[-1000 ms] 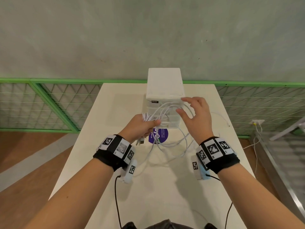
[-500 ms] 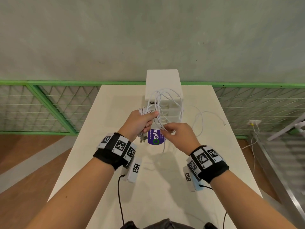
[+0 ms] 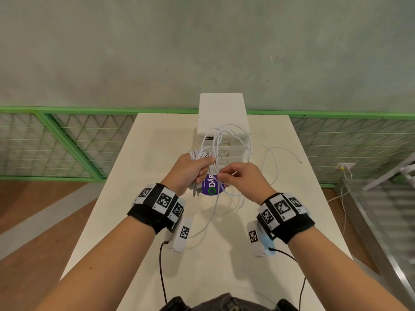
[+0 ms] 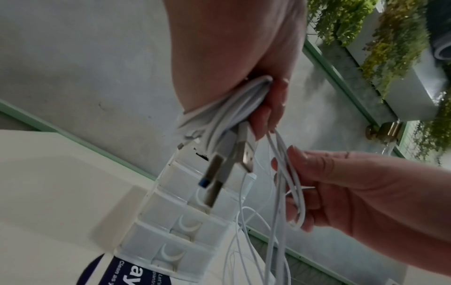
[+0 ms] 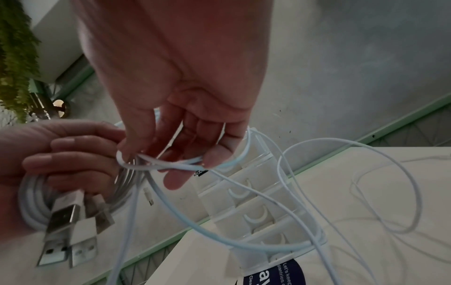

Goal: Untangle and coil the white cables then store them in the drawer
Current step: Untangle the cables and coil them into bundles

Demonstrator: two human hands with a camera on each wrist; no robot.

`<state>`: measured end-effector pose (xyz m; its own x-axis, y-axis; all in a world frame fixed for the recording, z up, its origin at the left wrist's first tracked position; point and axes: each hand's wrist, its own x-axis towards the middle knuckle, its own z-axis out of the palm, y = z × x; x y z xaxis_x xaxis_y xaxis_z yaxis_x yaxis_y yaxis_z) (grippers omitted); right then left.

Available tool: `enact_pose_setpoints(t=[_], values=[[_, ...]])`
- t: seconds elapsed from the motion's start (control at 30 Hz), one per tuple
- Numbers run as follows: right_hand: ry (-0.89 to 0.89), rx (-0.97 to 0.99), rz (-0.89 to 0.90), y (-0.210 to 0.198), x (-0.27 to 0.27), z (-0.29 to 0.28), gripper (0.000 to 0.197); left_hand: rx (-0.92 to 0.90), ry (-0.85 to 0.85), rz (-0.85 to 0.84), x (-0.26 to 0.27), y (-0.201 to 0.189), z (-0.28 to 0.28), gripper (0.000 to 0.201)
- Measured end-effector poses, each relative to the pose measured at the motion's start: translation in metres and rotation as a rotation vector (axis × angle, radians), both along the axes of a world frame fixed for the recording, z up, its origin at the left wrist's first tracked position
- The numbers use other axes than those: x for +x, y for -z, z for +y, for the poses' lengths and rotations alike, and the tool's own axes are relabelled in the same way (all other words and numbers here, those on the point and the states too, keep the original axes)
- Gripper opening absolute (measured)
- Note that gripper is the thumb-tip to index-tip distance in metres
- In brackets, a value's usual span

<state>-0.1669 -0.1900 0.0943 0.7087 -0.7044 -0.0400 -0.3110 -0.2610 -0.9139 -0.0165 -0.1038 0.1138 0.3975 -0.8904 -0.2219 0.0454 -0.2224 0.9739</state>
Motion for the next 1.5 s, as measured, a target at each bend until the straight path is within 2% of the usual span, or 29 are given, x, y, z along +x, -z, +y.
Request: enact_pose_setpoints(t=[0.23,0.5,0.63,0.7,0.83,0.9,0.97,1.03,1.13,1.23,1.33,1.43,1.5], values=[[-0.07,0.079,-0.033,0.003,0.002,0.001,0.013,0.003,0.061,-0.038,-0.004,-0.004,-0.004,0.045],[-0.092,0.056,-0.132,-0.001,0.001,0.0,0.009,0.027,0.139,-0.046,-0.003,-0.006,-0.003,0.055],[-0.074,0.121,-0.223,-0.003,0.001,-0.001,0.014,0.043,0.161,-0.04,-0.005,-0.003,-0.002,0.048],[-0.064,0.152,-0.216,-0.002,0.0,-0.002,0.009,0.036,0.174,-0.032,-0.005,0.0,0.0,0.044],[-0.064,0.2,-0.206,0.0,-0.002,-0.001,0.019,0.022,0.189,-0.038,-0.006,-0.001,0.0,0.035],[-0.063,0.209,-0.217,0.0,-0.002,-0.001,0.019,0.02,0.175,-0.027,-0.007,-0.002,-0.002,0.039],[-0.033,0.164,-0.234,-0.001,-0.001,-0.002,0.021,0.024,0.134,-0.022,-0.007,-0.001,-0.004,0.044],[0.047,0.089,-0.272,-0.003,-0.001,-0.005,0.026,0.035,0.102,-0.049,-0.006,0.001,-0.006,0.039],[0.195,0.017,-0.351,-0.015,-0.006,-0.014,0.026,0.078,0.065,-0.17,0.0,0.01,-0.006,0.035],[0.251,-0.078,-0.369,-0.021,-0.014,-0.029,0.029,0.159,0.041,-0.306,0.009,0.02,-0.003,0.044],[0.258,-0.243,-0.239,-0.016,-0.018,-0.04,0.029,0.194,0.006,-0.315,0.017,0.023,-0.002,0.043],[0.264,-0.367,-0.127,-0.008,-0.027,-0.042,0.017,0.199,-0.07,-0.301,0.027,0.021,-0.003,0.041],[0.273,-0.468,0.064,-0.004,-0.035,-0.043,0.013,0.218,-0.117,-0.4,0.033,0.02,-0.001,0.043]])
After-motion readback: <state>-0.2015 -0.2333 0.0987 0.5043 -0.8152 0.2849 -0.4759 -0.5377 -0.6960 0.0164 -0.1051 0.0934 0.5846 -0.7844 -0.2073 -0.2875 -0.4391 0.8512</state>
